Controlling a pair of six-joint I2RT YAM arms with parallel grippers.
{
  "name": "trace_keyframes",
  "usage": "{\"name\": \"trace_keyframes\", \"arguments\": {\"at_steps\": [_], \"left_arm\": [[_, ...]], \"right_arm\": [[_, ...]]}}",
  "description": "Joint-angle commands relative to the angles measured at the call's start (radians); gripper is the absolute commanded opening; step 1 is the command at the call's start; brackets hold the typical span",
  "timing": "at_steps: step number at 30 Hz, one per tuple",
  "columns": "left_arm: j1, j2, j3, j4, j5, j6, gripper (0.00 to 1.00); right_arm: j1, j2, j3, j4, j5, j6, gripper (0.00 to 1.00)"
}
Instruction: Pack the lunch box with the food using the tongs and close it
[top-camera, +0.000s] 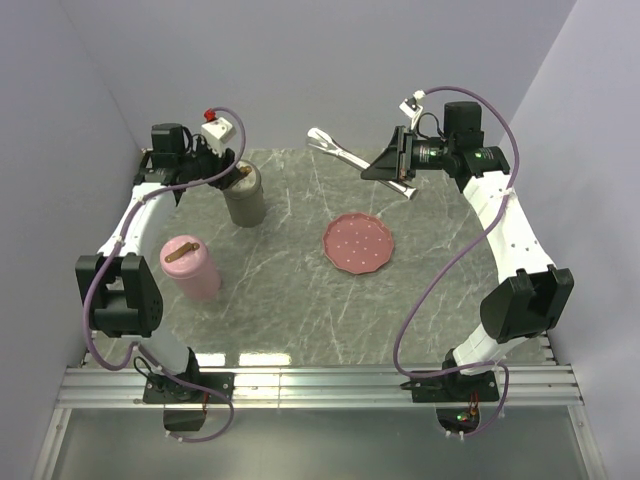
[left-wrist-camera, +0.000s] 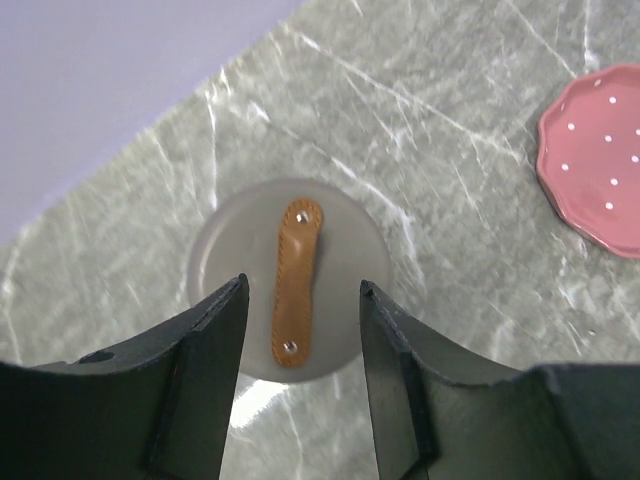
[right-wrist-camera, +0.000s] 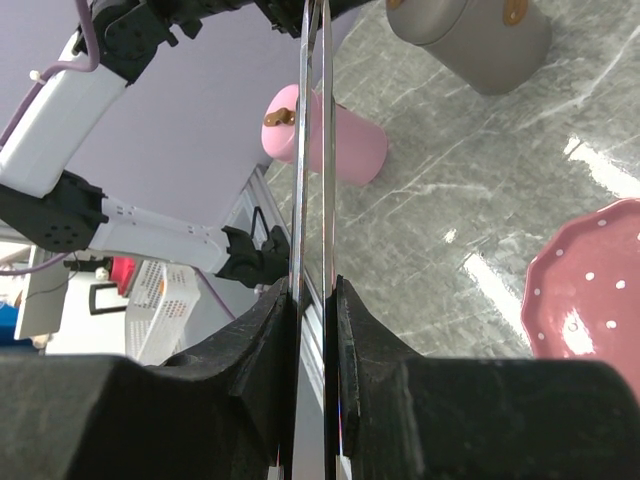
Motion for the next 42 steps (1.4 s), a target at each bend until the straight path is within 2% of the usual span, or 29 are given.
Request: {"name": "trace_keyframes", "arguments": {"at_steps": [1, 28, 42], "left_arm": [[0.004, 0.0, 0.006, 0.096, 0.068, 0.054, 0.54], [0.034, 0.046, -0.068, 0.142, 0.081, 0.11, 0.53], [0.033, 0.076, -0.082, 0.183, 0.084, 0.109, 0.42]], "right_arm": [[-0.01, -0.015, -0.007, 0.014, -0.024, -0.014, 0.28], [-0.013, 0.0, -0.01, 0.015, -0.036, -0.011, 0.28], [-0.016, 0.009, -0.013, 0.02, -0.049, -0.003, 0.27]]}}
